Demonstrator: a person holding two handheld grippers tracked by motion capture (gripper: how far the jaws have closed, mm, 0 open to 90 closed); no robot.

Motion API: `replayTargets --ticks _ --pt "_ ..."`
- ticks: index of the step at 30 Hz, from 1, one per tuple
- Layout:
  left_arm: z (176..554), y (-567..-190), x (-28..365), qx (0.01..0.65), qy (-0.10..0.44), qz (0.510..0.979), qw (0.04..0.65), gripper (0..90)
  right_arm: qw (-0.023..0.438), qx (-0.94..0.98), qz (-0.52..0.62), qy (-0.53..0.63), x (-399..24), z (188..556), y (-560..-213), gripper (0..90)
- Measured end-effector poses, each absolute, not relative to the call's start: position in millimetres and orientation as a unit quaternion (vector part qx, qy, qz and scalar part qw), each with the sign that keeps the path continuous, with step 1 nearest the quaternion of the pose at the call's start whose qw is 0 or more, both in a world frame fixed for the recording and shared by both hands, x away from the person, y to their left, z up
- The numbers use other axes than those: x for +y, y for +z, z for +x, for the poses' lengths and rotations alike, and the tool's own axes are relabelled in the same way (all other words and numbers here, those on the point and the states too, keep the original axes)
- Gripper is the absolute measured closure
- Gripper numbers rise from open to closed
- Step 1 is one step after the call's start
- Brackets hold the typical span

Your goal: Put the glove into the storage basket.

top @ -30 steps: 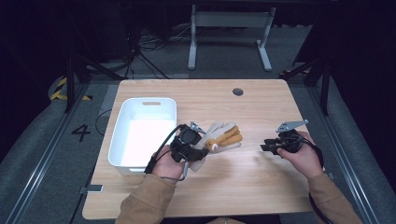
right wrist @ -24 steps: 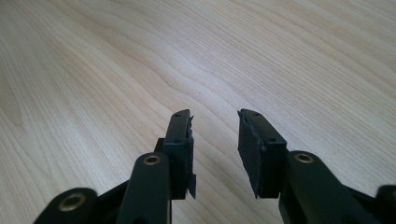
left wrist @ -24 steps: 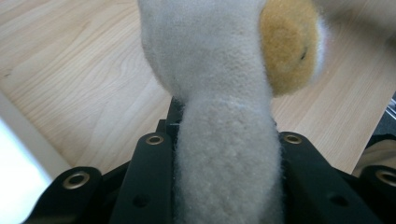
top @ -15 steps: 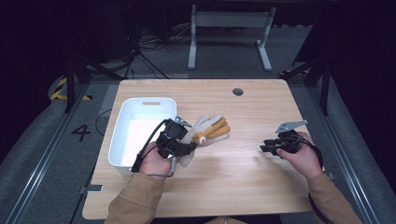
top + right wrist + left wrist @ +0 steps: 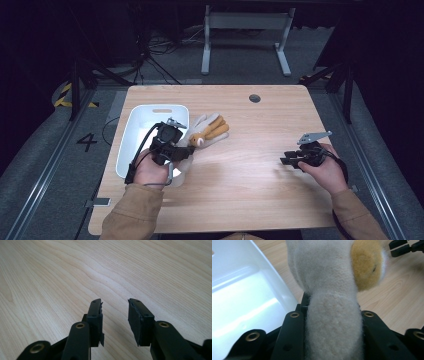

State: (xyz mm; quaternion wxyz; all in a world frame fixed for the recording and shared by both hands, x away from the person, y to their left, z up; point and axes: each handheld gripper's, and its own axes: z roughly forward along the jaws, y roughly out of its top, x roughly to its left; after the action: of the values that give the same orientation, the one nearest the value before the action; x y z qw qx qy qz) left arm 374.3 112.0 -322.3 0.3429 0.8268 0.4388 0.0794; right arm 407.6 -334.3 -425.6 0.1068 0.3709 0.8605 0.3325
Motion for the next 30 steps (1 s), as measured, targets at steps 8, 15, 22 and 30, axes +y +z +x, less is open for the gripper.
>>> replayTargets --ticks 8,15,22,30 --pt "379.1 -322.4 131.4 0.468 0.090 0.810 0.341 70.0 0.105 0.859 0.375 0.331 -336.4 408.9 -427.4 64.2" --pt "388.9 -323.4 156.0 0.509 0.091 0.789 0.332 70.0 0.105 0.860 0.375 0.329 -335.0 408.8 -427.7 64.0" --pt "391.2 -326.0 159.8 0.535 0.095 0.774 0.324 70.1 0.102 0.863 0.373 0.326 -332.6 410.3 -431.4 63.6" --pt "391.4 -330.2 166.7 0.563 0.113 0.757 0.311 70.2 0.100 0.863 0.375 0.325 -332.7 410.7 -432.4 62.9"
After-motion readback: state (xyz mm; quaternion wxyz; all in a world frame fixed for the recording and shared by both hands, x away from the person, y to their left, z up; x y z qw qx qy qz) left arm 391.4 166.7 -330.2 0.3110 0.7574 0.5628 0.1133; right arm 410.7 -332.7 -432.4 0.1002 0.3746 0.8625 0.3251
